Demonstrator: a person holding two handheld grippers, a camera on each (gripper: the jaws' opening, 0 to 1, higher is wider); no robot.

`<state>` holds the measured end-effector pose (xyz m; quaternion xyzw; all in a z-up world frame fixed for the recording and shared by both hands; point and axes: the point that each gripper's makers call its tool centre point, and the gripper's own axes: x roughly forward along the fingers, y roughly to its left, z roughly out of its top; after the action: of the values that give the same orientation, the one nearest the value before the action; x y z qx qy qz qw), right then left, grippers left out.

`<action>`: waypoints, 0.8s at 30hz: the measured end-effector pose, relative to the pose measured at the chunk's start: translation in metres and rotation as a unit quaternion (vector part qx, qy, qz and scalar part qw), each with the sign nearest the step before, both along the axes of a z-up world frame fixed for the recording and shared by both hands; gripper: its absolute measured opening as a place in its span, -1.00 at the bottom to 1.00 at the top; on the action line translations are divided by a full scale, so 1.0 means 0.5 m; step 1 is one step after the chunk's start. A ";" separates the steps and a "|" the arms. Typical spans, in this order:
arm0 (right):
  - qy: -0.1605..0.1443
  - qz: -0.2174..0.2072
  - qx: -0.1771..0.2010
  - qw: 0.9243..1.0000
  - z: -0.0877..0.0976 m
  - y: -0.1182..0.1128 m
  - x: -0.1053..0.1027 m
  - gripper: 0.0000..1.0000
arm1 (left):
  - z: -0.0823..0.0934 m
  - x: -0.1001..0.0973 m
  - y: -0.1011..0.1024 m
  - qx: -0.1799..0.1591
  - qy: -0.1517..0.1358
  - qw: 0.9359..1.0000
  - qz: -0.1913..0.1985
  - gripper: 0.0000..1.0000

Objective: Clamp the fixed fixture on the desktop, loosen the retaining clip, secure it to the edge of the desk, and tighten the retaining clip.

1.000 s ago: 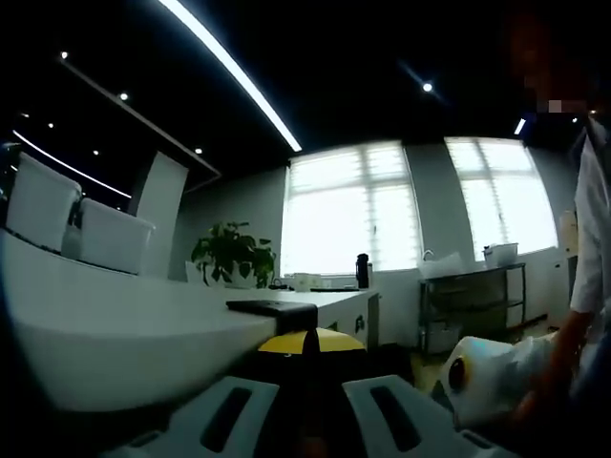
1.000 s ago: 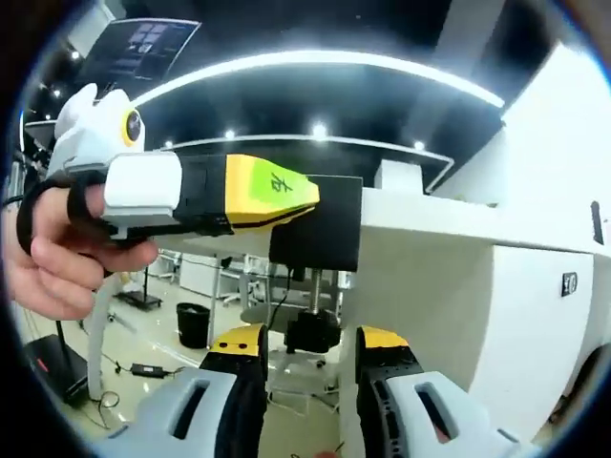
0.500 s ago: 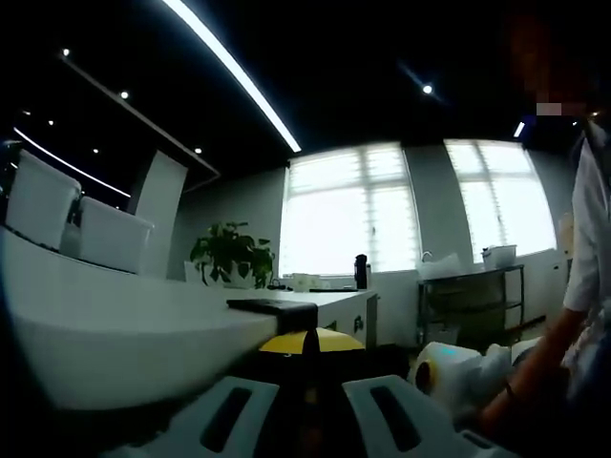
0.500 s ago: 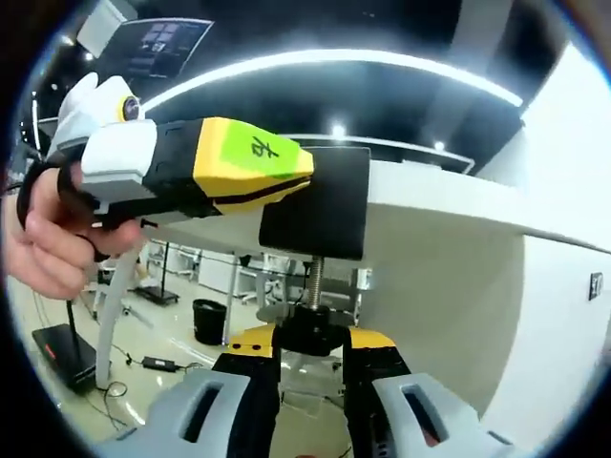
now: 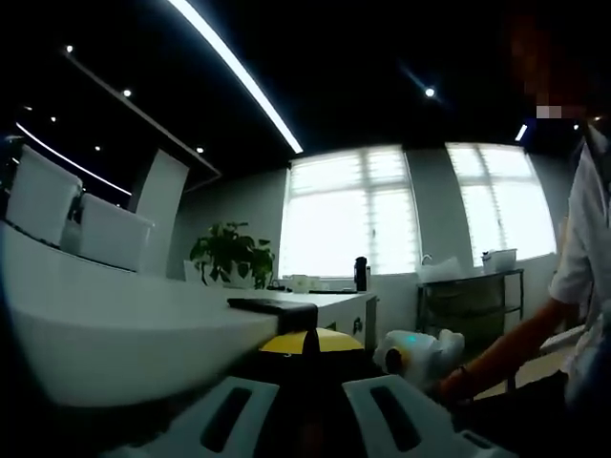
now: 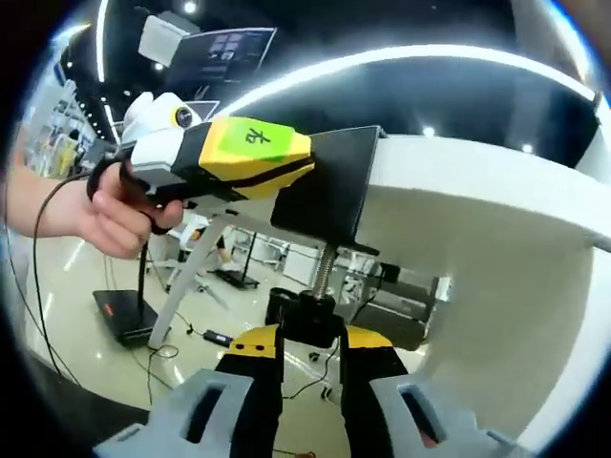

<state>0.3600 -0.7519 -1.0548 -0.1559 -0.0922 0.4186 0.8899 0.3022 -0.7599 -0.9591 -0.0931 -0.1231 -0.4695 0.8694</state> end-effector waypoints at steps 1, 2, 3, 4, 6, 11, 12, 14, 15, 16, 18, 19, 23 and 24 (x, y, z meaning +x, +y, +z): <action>0.000 -0.002 -0.016 1.000 -0.007 -0.006 0.009 -0.89 | 0.000 0.000 0.000 0.000 0.000 1.000 -0.001 -0.96; 0.003 0.001 -0.010 1.000 -0.007 -0.007 0.014 -0.99 | -0.001 0.000 -0.002 0.002 0.001 1.000 -0.001 -0.96; 0.019 0.004 0.006 1.000 -0.008 -0.013 0.027 -0.98 | -0.003 0.000 -0.004 0.006 0.000 1.000 -0.001 -0.96; 0.031 -0.006 0.025 0.999 -0.006 -0.021 0.033 -0.97 | -0.003 0.000 -0.004 0.006 0.000 1.000 0.000 -0.96; 0.040 -0.011 0.037 0.998 -0.010 -0.023 0.026 -0.78 | -0.003 0.000 -0.004 0.006 0.000 1.000 0.000 -0.96; 0.064 -0.012 0.031 0.997 -0.056 -0.011 -0.011 -0.48 | -0.002 0.000 -0.004 0.005 0.000 1.000 -0.001 -0.96; 0.076 -0.021 0.042 0.996 -0.061 -0.013 -0.020 -0.45 | -0.002 0.000 -0.004 0.005 0.000 1.000 0.000 -0.96; 0.095 -0.052 0.090 0.990 -0.056 -0.021 -0.038 -0.39 | -0.002 0.000 -0.004 0.005 0.000 1.000 0.000 -0.96; 0.104 -0.072 0.111 0.986 -0.055 -0.028 -0.047 -0.38 | -0.002 0.000 -0.004 0.004 0.001 1.000 0.000 -0.96; 0.109 -0.089 0.133 0.981 -0.050 -0.032 -0.056 -0.37 | -0.002 0.000 -0.004 0.004 0.001 1.000 -0.001 -0.96; 0.094 -0.134 0.172 0.971 -0.025 -0.048 -0.074 -0.36 | -0.002 0.000 -0.004 0.003 0.001 1.000 -0.001 -0.96; 0.079 -0.146 0.208 0.964 0.000 -0.053 -0.086 -0.36 | -0.002 0.000 -0.004 0.003 0.001 1.000 0.000 -0.96; 0.042 -0.225 0.204 0.952 0.036 -0.065 -0.086 -0.36 | -0.002 0.000 -0.004 0.002 0.001 1.000 0.002 -0.96; 0.033 -0.241 0.184 0.952 0.037 -0.060 -0.078 -0.36 | -0.002 0.000 -0.004 0.002 0.002 1.000 0.003 -0.96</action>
<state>0.3209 -0.7817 -1.0363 0.0070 -0.0982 0.1723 0.9801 0.3021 -0.7619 -0.9602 -0.0918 -0.1209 -0.4673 0.8710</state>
